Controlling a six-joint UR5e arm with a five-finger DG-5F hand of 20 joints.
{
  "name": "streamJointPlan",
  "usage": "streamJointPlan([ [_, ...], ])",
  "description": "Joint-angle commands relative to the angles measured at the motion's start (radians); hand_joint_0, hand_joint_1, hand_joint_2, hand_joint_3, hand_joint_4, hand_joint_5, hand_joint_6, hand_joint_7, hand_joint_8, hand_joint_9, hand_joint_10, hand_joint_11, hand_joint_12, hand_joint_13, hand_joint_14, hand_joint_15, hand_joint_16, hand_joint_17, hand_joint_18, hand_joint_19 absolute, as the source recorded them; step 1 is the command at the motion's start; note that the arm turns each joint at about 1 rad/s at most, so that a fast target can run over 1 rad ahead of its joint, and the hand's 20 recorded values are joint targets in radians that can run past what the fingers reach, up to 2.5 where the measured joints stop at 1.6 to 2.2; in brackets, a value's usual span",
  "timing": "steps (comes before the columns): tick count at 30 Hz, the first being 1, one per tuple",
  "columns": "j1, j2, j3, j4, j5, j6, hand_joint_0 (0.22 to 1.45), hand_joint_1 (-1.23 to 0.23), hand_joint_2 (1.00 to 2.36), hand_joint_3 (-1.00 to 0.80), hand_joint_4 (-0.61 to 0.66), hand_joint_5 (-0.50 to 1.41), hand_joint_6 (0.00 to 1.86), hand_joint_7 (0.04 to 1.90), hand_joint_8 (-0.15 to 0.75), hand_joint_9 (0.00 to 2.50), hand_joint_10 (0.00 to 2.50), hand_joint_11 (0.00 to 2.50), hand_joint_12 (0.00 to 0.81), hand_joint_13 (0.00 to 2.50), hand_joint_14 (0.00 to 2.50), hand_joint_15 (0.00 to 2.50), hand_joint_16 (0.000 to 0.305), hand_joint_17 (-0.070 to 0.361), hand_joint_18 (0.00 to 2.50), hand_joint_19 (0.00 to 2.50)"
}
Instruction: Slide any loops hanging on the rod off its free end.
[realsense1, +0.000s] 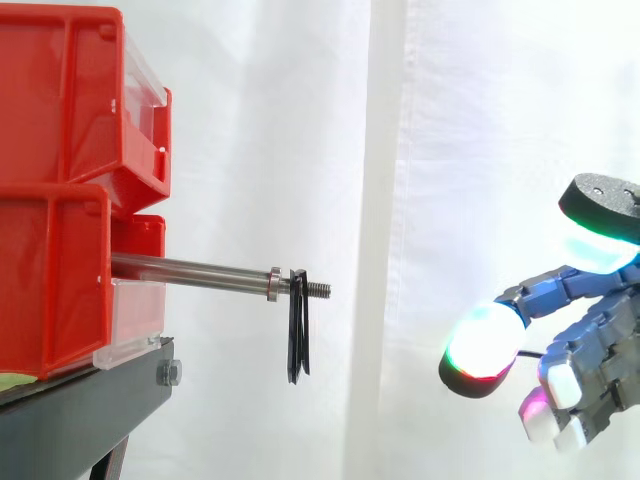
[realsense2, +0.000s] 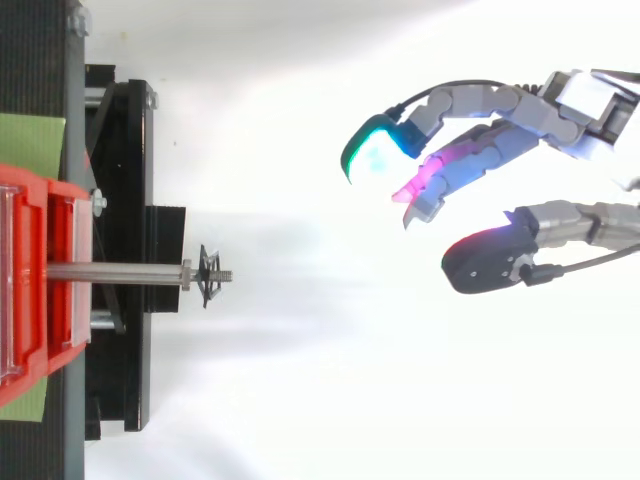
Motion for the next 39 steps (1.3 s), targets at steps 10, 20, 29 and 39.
streamJointPlan([
  [10, -0.006, -0.054, 0.0, 0.019, -0.004, 0.012, 0.59, -0.59, 1.01, -0.41, 0.29, -0.14, 0.5, 0.84, 0.291, 1.03, 0.01, 0.57, 0.351, 0.85, 0.01, 0.38, 0.049, 0.111, 0.75, 0.43],
  [20, -0.001, -0.077, 0.0, 0.101, -0.004, -0.056, 0.59, -0.58, 1.01, -0.41, 0.29, -0.14, 0.5, 0.84, 0.293, 1.03, 0.01, 0.58, 0.348, 0.86, 0.01, 0.39, 0.05, 0.112, 0.76, 0.44],
  [29, 0.01, -0.117, 0.001, 0.243, -0.002, -0.105, 0.6, -0.58, 1.01, -0.41, 0.3, -0.14, 0.5, 0.85, 0.297, 1.04, 0.01, 0.59, 0.349, 0.87, 0.01, 0.39, 0.05, 0.113, 0.78, 0.45],
  [39, 0.01, -0.172, 0.013, 0.287, -0.004, -0.136, 0.6, -0.58, 1.01, -0.4, 0.3, -0.13, 0.5, 0.85, 0.296, 1.05, 0.01, 0.6, 0.349, 0.88, 0.02, 0.4, 0.05, 0.113, 0.78, 0.46],
])
